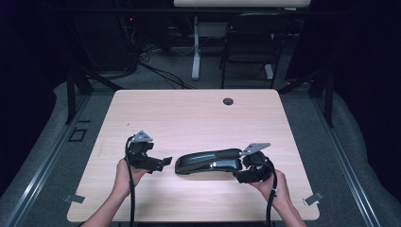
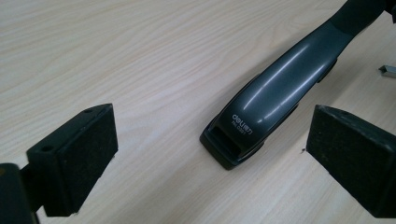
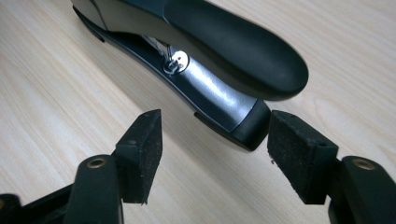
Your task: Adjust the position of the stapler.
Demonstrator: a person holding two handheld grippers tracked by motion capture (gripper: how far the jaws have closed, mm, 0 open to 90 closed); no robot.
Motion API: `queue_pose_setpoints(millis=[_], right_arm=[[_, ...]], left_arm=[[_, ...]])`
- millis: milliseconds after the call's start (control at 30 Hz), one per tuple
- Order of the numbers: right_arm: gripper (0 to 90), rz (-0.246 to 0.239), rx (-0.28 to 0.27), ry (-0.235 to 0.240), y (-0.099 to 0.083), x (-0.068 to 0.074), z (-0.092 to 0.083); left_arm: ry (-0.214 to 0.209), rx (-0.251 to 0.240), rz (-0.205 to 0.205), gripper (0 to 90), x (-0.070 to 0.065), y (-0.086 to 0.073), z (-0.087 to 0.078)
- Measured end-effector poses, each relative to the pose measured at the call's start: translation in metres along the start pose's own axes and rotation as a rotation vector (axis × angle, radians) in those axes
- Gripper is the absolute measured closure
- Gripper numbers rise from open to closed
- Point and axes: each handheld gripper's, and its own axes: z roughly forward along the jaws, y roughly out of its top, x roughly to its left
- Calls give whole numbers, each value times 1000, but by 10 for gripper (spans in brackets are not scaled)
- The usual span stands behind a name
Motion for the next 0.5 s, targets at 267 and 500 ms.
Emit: queue_pose_setpoints(millis=[267,500], right_arm=[[405,17,4,40,-10,-13,16],[502,-16,-10,35,-15,-13,17]], left_arm=[[-65,4,45,33,-21,2,14],[-142,-57,37,42,-45,7,21]])
